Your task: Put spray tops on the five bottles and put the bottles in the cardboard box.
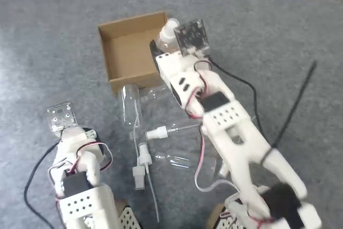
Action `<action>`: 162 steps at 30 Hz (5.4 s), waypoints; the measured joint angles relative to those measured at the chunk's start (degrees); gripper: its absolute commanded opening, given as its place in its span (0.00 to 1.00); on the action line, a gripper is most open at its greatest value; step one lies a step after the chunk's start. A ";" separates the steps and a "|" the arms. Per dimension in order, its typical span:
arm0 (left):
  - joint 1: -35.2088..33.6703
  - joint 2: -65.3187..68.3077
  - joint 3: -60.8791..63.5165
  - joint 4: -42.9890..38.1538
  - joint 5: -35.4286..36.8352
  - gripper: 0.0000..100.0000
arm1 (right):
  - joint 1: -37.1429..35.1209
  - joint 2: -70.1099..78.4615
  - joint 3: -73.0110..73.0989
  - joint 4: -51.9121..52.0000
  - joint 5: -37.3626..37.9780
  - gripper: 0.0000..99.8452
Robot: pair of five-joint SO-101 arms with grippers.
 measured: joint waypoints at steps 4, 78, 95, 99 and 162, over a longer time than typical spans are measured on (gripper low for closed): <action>0.00 0.00 0.00 0.00 0.00 0.02 | 0.00 8.79 -6.15 0.00 0.00 0.08; 0.00 0.00 0.00 0.00 0.00 0.02 | 5.45 21.10 -16.44 2.46 -0.88 0.02; 0.00 0.00 0.00 0.00 0.00 0.02 | 1.85 41.49 -37.89 -1.93 -1.05 0.02; 0.00 0.00 0.00 0.00 0.00 0.02 | 0.70 45.89 -42.20 -1.93 -1.05 0.02; 0.00 0.00 0.00 0.00 0.00 0.02 | -1.85 71.47 -68.04 2.55 -1.23 0.26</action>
